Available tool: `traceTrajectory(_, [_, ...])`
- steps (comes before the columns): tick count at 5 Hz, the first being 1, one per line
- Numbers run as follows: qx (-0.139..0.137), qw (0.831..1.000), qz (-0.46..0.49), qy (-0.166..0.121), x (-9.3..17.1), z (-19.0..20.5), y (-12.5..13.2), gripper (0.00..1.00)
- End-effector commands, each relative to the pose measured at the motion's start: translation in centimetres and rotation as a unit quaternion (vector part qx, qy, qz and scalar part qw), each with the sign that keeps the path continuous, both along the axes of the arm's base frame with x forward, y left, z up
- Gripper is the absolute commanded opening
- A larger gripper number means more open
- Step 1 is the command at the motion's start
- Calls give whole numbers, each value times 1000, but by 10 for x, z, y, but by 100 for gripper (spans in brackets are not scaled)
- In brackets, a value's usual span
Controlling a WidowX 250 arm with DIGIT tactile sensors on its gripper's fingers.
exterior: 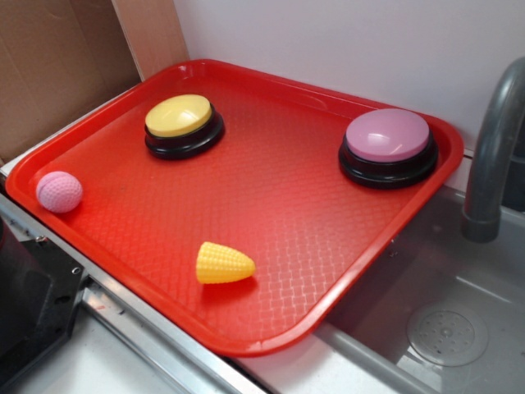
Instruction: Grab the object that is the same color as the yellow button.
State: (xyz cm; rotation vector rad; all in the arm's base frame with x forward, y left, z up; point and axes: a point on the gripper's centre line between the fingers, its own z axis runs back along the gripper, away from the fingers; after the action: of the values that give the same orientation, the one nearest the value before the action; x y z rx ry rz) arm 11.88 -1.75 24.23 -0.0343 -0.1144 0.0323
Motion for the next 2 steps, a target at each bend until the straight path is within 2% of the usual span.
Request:
traceTrajectory(1, [0,1000,0,0,0,0,0,100])
traceTrajectory(2, [11,997,-79,-5,14,-10,-18,100])
